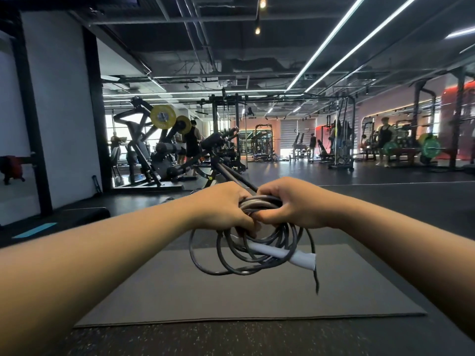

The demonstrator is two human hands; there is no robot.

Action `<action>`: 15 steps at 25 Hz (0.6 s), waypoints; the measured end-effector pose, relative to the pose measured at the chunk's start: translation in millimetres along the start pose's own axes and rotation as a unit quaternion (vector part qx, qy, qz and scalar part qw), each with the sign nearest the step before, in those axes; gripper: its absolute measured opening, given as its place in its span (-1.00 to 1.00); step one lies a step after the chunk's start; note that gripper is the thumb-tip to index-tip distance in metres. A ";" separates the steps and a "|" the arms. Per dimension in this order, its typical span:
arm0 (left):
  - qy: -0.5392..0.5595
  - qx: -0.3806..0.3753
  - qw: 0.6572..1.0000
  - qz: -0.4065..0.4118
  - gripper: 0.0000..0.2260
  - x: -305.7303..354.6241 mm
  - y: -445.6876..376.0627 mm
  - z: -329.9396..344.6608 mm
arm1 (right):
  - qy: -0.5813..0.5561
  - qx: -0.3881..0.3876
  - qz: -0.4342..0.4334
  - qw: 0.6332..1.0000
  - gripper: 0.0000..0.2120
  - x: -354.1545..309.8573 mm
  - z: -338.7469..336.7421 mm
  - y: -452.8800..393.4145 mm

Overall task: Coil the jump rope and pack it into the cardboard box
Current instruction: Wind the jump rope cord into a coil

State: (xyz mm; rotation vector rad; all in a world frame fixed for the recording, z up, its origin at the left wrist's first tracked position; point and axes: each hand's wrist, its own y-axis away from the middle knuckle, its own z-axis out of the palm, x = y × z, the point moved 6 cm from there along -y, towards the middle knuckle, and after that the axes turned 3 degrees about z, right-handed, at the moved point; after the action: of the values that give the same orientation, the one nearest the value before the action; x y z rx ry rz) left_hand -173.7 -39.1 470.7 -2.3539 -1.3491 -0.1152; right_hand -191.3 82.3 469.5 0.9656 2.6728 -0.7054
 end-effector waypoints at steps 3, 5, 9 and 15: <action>0.209 -0.003 0.978 -0.026 -0.91 -7.6 13.6 15.7 | -0.022 -0.010 -0.001 1.000 -0.88 2.3 -1.1 4.0; 0.325 -0.019 0.945 -0.042 -0.90 -10.5 21.1 25.3 | -0.074 -0.023 0.009 0.997 -0.81 6.2 -0.1 8.4; 0.311 0.001 0.950 -0.042 -0.93 -16.1 26.1 25.8 | -0.120 -0.021 0.039 0.992 -0.54 14.8 1.6 14.1; 0.024 -0.107 0.994 -0.024 -0.88 -17.7 26.7 17.6 | -0.057 -0.033 0.080 0.995 -0.61 28.6 -10.5 18.8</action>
State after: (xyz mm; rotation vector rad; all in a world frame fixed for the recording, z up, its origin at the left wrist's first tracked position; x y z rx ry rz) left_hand -163.0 -58.1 441.4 -2.4755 -1.4318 -0.3451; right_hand -201.3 115.7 461.6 1.0733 2.4727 -0.6154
